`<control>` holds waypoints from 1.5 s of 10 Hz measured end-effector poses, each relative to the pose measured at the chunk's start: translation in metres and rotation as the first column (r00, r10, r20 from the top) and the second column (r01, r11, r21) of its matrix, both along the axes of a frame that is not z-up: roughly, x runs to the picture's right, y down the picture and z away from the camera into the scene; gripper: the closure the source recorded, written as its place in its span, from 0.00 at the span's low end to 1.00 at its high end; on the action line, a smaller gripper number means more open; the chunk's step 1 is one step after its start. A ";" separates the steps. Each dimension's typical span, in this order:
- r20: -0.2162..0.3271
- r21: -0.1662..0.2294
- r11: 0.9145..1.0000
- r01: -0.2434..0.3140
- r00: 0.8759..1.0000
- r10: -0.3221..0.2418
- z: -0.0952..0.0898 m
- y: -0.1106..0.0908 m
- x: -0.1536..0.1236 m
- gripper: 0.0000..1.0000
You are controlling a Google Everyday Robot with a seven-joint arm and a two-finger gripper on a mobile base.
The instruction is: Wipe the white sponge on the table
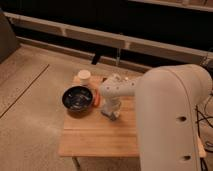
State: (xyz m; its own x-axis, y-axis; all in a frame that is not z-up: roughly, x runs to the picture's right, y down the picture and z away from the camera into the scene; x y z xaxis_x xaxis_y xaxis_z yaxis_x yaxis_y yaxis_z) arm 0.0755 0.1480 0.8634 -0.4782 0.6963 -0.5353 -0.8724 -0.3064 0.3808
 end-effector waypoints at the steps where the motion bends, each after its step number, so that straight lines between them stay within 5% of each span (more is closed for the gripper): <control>1: -0.013 -0.016 1.000 -0.009 1.000 0.008 -0.002 -0.005 0.005 0.85; 3: -0.010 -0.052 0.998 -0.018 1.000 0.018 0.002 -0.016 -0.004 0.85; 7: 0.039 -0.055 0.997 -0.057 0.997 0.059 0.002 -0.024 -0.039 0.85; 11: 0.084 -0.052 0.993 -0.105 0.990 0.109 -0.022 -0.003 -0.066 0.85; 15: 0.074 -0.075 0.992 -0.098 0.992 0.104 -0.038 0.023 -0.058 0.85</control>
